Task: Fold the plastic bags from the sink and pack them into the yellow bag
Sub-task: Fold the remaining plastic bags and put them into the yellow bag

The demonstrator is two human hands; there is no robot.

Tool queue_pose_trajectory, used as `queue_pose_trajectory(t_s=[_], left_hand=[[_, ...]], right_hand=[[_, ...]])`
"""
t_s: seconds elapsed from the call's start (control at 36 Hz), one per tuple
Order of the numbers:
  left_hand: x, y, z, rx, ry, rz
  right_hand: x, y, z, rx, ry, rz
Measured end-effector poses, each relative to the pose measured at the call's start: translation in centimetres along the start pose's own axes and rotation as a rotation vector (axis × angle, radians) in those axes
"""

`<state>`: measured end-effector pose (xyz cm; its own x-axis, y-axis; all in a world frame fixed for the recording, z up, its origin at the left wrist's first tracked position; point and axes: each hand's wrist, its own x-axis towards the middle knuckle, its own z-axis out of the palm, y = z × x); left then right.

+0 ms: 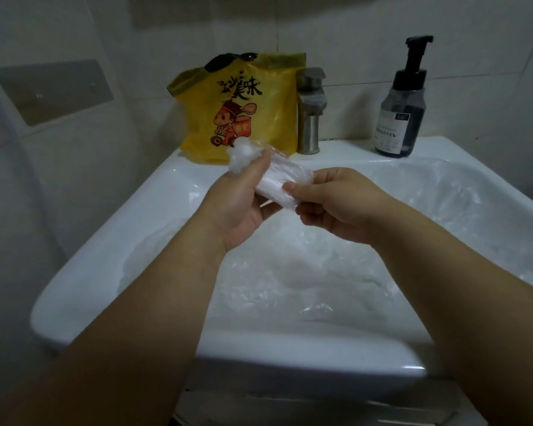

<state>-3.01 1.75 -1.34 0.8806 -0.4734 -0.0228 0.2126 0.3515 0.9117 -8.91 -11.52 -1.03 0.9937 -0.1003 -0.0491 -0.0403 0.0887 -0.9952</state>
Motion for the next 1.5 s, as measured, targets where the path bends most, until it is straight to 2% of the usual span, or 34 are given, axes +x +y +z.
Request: queue_pose_trajectory(t_s=[0.17, 0.36, 0.53, 0.64, 0.78, 0.94, 1.03, 1.33, 1.5], left_hand=[[-0.2, 0.3, -0.8, 0.0, 0.01, 0.101], [-0.3, 0.2, -1.5, 0.23, 0.092, 0.11], [-0.1, -0.2, -1.1, 0.385, 0.156, 0.236], [-0.2, -0.3, -0.9, 0.427, 0.154, 0.327], [-0.3, -0.3, -0.5, 0.441, 0.147, 0.356], [-0.6, -0.3, -0.2, 0.42, 0.126, 0.374], [-0.8, -0.4, -0.3, 0.411, 0.109, 0.354], [-0.7, -0.4, -0.4, 0.443, 0.154, 0.31], [-0.6, -0.5, -0.7, 0.532, 0.195, 0.302]], right_hand=[[-0.1, -0.3, -0.9, 0.014, 0.017, 0.038], [-0.1, -0.2, -1.4, 0.003, 0.139, -0.005], [0.2, -0.2, -1.0, 0.029, 0.218, -0.089], [0.3, -0.3, -0.6, 0.048, 0.16, -0.124], [0.0, -0.1, -0.5, -0.131, 0.11, -0.192], [0.0, -0.4, -1.1, 0.005, 0.102, -0.225], [-0.2, -0.4, -0.9, 0.037, 0.072, -0.212], [-0.4, -0.8, -1.0, 0.078, 0.145, -0.169], [-0.4, -0.8, -1.3, 0.102, 0.031, -0.029]])
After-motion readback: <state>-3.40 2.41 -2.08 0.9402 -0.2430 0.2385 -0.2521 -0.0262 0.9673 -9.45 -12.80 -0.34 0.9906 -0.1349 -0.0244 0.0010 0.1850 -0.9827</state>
